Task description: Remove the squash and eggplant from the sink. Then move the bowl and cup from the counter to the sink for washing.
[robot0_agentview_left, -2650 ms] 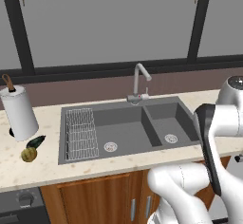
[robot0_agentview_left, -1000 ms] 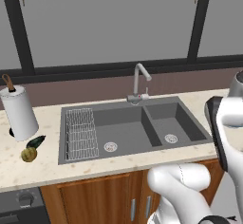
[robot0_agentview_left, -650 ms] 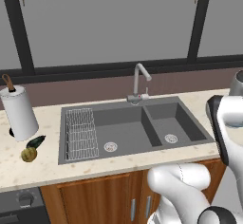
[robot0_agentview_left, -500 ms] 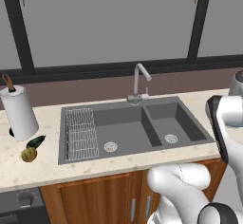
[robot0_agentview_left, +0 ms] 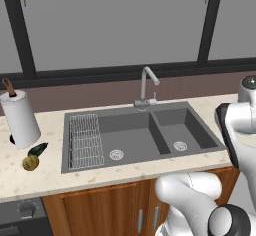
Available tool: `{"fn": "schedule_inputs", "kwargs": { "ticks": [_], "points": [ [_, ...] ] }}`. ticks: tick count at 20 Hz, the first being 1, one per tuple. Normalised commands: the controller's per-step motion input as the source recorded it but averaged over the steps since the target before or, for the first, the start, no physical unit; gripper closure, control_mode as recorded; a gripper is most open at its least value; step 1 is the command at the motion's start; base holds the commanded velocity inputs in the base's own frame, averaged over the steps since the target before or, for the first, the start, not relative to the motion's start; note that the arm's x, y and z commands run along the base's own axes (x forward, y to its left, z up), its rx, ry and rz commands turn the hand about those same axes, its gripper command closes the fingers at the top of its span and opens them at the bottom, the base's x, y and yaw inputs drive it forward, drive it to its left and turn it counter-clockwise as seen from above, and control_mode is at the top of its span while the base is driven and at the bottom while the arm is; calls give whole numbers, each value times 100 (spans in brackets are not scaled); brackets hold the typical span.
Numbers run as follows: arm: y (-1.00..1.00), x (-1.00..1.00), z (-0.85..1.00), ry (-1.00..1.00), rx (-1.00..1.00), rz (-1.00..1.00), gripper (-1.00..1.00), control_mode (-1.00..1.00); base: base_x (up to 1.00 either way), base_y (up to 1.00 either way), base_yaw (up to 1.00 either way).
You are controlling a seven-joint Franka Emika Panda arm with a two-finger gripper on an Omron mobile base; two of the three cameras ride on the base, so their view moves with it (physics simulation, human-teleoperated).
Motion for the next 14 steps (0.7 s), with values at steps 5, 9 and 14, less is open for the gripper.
{"fn": "schedule_inputs", "kwargs": {
  "ticks": [5, 9, 14],
  "points": [
    [-17, 4, -14, 0, -4, 0, -100, -100, 0, 0, 0],
    [-14, 3, -14, 0, -2, 0, -100, -100, 0, 0, 0],
    [-1, 11, -8, 0, -2, 1, -100, -100, 0, 0, 0]
  ]
}}
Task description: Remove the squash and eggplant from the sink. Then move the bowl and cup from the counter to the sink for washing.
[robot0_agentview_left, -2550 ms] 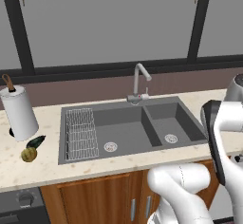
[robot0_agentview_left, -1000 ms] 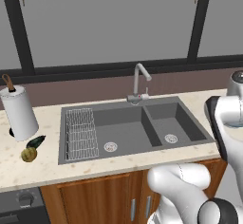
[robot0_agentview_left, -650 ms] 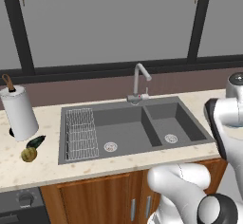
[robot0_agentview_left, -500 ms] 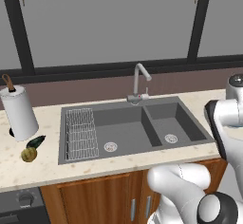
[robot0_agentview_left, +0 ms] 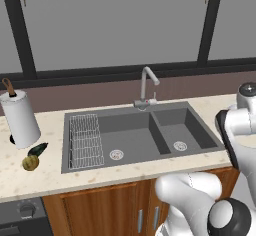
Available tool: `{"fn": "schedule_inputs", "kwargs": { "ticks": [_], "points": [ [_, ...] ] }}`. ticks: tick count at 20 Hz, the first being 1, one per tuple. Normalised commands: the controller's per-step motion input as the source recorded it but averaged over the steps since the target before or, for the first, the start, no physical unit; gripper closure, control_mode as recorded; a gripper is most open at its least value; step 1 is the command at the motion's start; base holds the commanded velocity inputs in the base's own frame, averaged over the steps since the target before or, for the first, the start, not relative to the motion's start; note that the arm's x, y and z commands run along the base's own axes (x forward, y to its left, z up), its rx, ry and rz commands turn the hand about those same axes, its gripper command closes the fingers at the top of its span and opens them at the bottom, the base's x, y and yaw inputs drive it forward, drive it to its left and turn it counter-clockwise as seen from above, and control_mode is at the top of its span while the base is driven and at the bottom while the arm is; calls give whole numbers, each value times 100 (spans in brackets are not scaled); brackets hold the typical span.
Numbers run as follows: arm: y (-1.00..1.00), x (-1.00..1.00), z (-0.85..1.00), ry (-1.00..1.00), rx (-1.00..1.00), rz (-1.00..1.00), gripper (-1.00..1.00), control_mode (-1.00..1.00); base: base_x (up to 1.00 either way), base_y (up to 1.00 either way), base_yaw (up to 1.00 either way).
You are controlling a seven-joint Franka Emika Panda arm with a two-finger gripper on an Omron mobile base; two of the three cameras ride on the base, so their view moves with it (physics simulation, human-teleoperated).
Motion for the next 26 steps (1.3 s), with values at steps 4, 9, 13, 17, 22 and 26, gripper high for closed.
{"fn": "schedule_inputs", "kwargs": {
  "ticks": [4, 9, 13, 17, 22, 26],
  "points": [
    [0, 18, -5, 0, 0, 2, -100, -100, 0, 0, 0],
    [-5, 18, -5, 0, 0, 5, -100, -100, 0, 0, 0],
    [-13, 15, -7, 0, 0, 2, -100, -100, 0, 0, 0],
    [-23, 10, -4, 0, 0, 0, -100, -100, 0, 0, 0],
    [-16, 11, -9, 0, 0, 0, -100, -100, 0, 0, 0],
    [-9, 14, -13, 0, 1, 0, -100, -100, 0, 0, 0]
  ]
}}
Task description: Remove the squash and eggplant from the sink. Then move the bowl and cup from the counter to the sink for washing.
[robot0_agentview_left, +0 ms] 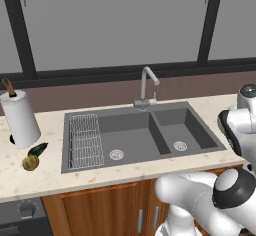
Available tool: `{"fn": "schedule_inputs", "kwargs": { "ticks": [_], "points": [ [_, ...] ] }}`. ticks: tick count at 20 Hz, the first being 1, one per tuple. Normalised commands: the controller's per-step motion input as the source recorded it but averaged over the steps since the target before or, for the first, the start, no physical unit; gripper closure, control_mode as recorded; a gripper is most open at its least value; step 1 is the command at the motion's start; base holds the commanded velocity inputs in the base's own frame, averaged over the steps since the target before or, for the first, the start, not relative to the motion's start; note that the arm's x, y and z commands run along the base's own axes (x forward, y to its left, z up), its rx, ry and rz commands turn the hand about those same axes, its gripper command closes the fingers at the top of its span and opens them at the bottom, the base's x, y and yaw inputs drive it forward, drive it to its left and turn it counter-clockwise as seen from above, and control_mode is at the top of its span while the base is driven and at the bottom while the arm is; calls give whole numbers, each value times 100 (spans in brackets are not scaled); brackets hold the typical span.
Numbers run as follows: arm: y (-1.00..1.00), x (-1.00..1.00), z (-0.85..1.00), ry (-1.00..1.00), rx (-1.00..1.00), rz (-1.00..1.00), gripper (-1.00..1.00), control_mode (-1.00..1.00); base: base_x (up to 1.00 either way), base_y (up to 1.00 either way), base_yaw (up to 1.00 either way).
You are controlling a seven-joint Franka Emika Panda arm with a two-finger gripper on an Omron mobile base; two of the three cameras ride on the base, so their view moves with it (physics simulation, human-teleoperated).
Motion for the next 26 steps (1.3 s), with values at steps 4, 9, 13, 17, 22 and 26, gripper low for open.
{"fn": "schedule_inputs", "kwargs": {
  "ticks": [4, 9, 13, 17, 22, 26],
  "points": [
    [-10, 14, -14, 0, 0, 0, -100, -100, 0, 0, 0],
    [-9, 13, -13, 0, 0, 0, -100, -100, 0, 0, 0],
    [-5, 15, -15, 0, 1, 0, -100, -100, 0, 0, 0],
    [-5, 16, -15, 1, 1, 0, -100, -100, 0, 0, 0],
    [-8, 17, -15, 0, 0, 0, -100, -100, 0, 0, 0],
    [-8, 18, -14, 0, 0, 0, -100, -100, 0, 0, 0]
  ]
}}
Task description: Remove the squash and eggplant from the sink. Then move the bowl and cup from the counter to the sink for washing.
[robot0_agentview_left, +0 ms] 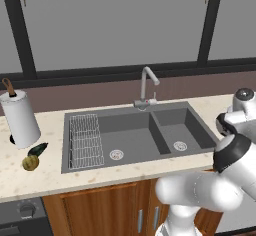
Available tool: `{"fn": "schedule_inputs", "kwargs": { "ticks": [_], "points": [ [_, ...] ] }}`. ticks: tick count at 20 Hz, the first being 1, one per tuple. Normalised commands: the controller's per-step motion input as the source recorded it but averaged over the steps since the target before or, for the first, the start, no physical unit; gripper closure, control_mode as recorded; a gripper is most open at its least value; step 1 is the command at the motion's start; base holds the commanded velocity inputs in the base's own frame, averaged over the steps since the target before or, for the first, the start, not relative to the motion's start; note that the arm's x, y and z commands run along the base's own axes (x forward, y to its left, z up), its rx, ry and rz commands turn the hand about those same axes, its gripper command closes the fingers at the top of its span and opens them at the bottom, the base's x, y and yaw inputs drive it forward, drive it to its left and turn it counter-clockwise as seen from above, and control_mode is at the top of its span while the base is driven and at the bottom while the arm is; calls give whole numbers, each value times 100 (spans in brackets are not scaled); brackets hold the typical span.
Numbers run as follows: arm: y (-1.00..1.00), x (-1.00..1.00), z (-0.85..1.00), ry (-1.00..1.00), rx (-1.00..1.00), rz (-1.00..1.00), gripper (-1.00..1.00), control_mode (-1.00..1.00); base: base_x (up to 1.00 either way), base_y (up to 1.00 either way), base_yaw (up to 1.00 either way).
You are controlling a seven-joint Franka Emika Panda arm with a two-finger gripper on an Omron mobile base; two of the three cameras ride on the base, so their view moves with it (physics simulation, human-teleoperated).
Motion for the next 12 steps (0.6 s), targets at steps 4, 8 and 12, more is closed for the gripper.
{"fn": "schedule_inputs", "kwargs": {
  "ticks": [4, 8, 12],
  "points": [
    [-10, 18, -14, 0, 0, 0, -100, -100, 0, 0, 0],
    [-13, 15, -11, 2, 2, 0, -100, -100, 0, 0, 0],
    [-14, 13, -10, 2, 3, 0, -100, -100, 0, 0, 0]
  ]
}}
